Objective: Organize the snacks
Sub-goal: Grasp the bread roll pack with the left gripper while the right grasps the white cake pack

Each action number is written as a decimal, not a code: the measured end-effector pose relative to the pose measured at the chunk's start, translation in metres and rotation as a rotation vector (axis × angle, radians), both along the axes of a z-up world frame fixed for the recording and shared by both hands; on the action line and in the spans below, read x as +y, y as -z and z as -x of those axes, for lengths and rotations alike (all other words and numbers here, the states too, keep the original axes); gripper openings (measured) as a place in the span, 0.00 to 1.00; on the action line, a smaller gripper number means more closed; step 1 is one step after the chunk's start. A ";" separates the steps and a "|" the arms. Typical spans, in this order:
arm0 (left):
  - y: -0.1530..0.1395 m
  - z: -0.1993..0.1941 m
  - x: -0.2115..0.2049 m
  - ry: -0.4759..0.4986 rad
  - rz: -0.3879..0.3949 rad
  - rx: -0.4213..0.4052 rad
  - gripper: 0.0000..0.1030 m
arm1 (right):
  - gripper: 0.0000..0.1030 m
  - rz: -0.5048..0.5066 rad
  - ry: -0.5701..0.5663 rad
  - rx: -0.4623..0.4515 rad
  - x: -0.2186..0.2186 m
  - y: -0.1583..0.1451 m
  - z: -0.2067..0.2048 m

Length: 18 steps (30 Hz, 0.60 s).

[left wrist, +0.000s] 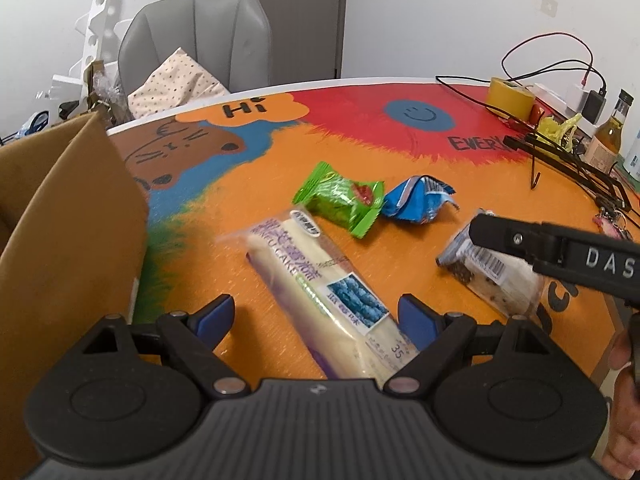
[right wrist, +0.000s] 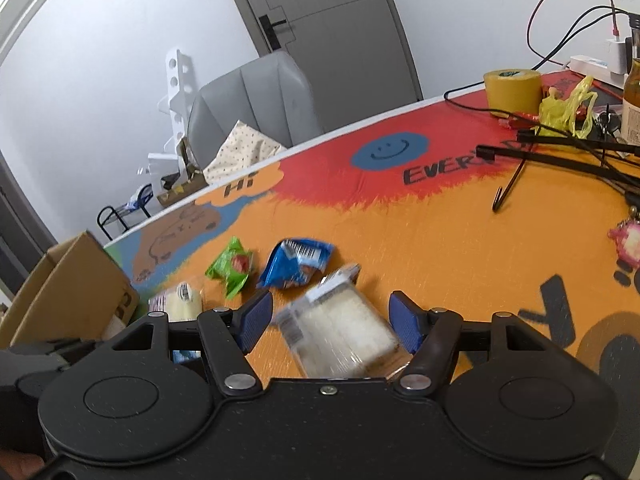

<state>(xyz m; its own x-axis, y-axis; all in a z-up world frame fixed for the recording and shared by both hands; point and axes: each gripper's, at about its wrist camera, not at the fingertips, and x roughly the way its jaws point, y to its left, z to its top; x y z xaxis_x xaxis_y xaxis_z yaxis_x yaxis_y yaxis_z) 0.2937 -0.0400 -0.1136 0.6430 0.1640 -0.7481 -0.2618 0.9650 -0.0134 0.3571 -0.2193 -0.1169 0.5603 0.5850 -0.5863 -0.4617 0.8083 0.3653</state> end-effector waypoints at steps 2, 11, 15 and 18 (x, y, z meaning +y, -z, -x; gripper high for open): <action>-0.001 0.003 0.001 0.000 -0.002 -0.001 0.85 | 0.63 0.019 -0.006 0.010 0.003 0.003 0.005; 0.000 0.020 0.004 0.020 0.033 -0.040 0.76 | 0.44 0.099 0.009 -0.024 0.003 0.000 0.028; -0.001 0.026 0.005 0.033 0.045 -0.051 0.60 | 0.44 0.095 0.030 -0.019 -0.003 0.000 0.040; -0.002 0.032 0.005 0.045 0.055 -0.055 0.46 | 0.44 0.097 0.044 -0.015 -0.005 -0.001 0.050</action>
